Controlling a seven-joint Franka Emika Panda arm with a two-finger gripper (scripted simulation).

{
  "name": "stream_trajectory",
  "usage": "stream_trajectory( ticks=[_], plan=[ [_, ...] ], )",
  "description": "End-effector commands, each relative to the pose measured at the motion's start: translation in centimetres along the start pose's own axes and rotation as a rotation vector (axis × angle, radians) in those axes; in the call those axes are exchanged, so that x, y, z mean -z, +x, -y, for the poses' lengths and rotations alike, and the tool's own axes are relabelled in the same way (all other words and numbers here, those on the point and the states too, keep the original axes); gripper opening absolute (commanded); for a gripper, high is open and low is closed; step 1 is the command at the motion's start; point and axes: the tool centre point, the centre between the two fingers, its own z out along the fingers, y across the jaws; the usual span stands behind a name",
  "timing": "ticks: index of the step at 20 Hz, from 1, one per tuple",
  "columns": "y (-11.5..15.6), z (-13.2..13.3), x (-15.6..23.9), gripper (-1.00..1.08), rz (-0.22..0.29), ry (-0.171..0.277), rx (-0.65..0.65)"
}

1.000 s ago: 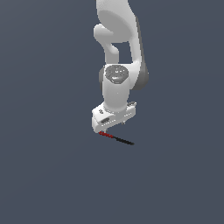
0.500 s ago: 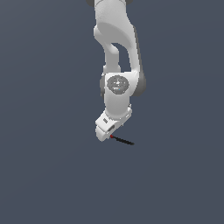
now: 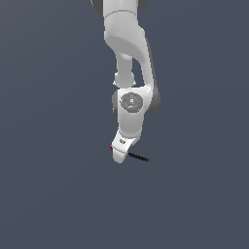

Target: Pick up the object and move it to a goal position.

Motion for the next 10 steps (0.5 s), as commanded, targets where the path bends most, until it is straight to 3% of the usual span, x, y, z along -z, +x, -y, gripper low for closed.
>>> stream_trajectory(
  ticks=[1,10],
  plan=[
    [0.11,0.05,-0.52,1.00,-0.002,0.001,0.052],
    [0.30,0.18,-1.47,1.00,-0.006,0.003,0.142]
  ],
)
